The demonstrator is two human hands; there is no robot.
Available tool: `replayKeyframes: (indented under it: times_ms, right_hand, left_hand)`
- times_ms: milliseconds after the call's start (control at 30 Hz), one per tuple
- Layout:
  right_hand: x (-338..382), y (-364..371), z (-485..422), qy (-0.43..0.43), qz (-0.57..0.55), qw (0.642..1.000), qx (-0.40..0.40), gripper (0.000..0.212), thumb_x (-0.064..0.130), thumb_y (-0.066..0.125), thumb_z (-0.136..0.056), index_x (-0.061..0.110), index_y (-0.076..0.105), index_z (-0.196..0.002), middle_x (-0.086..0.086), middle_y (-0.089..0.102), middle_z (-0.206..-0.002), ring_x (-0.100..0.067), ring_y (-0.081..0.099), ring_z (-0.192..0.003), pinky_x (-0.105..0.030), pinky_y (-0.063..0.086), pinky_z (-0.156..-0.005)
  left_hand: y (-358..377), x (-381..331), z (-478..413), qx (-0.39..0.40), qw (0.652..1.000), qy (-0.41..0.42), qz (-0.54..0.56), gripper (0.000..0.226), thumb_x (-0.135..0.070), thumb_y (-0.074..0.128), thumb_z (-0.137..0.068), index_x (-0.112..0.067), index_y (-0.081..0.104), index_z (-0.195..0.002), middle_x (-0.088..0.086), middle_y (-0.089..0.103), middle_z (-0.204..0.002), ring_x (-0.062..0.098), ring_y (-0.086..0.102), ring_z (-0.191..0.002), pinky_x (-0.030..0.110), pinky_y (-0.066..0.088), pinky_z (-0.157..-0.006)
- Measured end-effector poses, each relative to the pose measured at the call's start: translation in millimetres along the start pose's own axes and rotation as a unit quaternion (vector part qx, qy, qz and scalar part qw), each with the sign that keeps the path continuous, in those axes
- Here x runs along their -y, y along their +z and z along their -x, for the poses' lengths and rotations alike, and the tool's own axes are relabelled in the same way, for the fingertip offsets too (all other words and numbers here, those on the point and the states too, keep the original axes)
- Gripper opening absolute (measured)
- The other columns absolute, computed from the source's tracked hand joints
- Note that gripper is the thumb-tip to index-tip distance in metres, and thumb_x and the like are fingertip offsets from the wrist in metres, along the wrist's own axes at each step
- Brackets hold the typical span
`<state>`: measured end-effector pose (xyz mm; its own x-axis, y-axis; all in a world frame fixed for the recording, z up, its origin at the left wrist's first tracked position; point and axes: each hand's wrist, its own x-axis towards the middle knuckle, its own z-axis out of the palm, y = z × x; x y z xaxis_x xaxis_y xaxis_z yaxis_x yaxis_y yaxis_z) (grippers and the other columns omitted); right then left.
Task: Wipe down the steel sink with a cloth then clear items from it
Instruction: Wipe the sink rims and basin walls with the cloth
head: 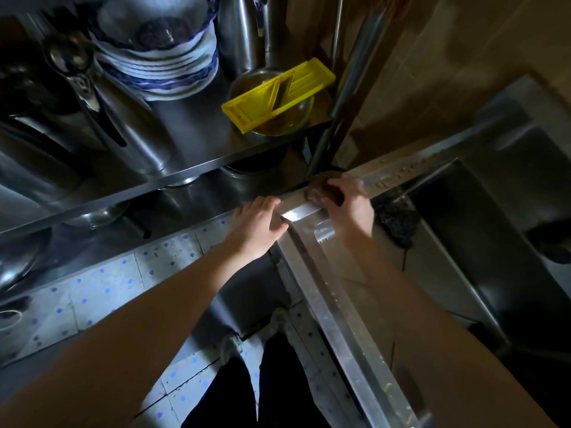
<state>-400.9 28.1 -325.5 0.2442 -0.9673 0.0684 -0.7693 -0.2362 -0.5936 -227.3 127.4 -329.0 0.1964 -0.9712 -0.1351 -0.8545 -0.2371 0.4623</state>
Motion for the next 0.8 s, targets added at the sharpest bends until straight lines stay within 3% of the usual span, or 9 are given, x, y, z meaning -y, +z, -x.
replayKeyframes:
  times_ms: [100, 233, 333, 433, 600, 800]
  right_hand:
    - [-14, -14, -25, 0.048, 0.013, 0.998, -0.029, 0.045, 0.015, 0.074, -0.074, 0.023, 0.064, -0.118, -0.002, 0.062, -0.121, -0.027, 0.050, -0.111, -0.036, 0.045, -0.091]
    - [-26, -20, -31, 0.065, -0.023, 0.997, 0.024, 0.038, 0.007, 0.072, -0.078, 0.011, 0.067, -0.116, -0.009, 0.053, -0.132, -0.030, 0.046, -0.121, -0.036, 0.039, -0.105]
    - [-18, -11, -7, 0.036, -0.021, 0.997, 0.059, 0.036, 0.013, 0.071, -0.081, 0.011, 0.067, -0.116, -0.009, 0.049, -0.135, -0.027, 0.043, -0.126, -0.029, 0.032, -0.107]
    - [4, 5, 31, -0.046, -0.021, 0.994, 0.094, 0.031, 0.020, 0.071, -0.081, 0.011, 0.070, -0.111, -0.012, 0.053, -0.134, -0.029, 0.047, -0.126, -0.033, 0.036, -0.107]
    - [11, 14, 48, -0.121, -0.011, 0.990, 0.073, 0.024, 0.012, 0.070, -0.081, 0.009, 0.072, -0.105, -0.016, 0.059, -0.128, -0.035, 0.055, -0.119, -0.033, 0.040, -0.102]
    - [-22, -10, 2, 0.001, 0.014, 1.000, 0.023, 0.029, 0.015, 0.067, -0.082, 0.015, 0.070, -0.111, -0.005, 0.055, -0.136, -0.027, 0.046, -0.128, -0.035, 0.039, -0.103]
  left_hand:
    - [0, 1, 0, 0.001, 1.000, 0.002, 0.005, 0.048, -0.043, 0.059, -0.085, -0.020, 0.048, -0.125, 0.004, 0.056, -0.123, 0.027, 0.053, -0.112, 0.039, 0.039, -0.091]
    - [-1, 2, 0, 0.002, 1.000, -0.002, 0.014, 0.048, -0.043, 0.060, -0.085, -0.020, 0.049, -0.125, 0.004, 0.056, -0.123, 0.026, 0.053, -0.113, 0.038, 0.038, -0.092]
    - [-3, 2, 0, 0.001, 1.000, -0.003, 0.021, 0.049, -0.042, 0.061, -0.084, -0.020, 0.049, -0.126, 0.004, 0.056, -0.124, 0.026, 0.053, -0.113, 0.038, 0.038, -0.093]
    - [-4, 2, 1, 0.001, 1.000, -0.015, 0.024, 0.050, -0.042, 0.062, -0.083, -0.020, 0.050, -0.126, 0.005, 0.055, -0.123, 0.027, 0.052, -0.113, 0.038, 0.037, -0.093]
    - [-7, 4, 3, 0.009, 0.999, -0.025, 0.022, 0.049, -0.042, 0.062, -0.083, -0.019, 0.051, -0.125, 0.006, 0.055, -0.122, 0.028, 0.051, -0.113, 0.039, 0.037, -0.092]
    - [-7, 5, 2, 0.011, 1.000, -0.021, 0.020, 0.049, -0.046, 0.060, -0.084, -0.020, 0.050, -0.124, 0.005, 0.056, -0.119, 0.027, 0.052, -0.111, 0.038, 0.037, -0.090]
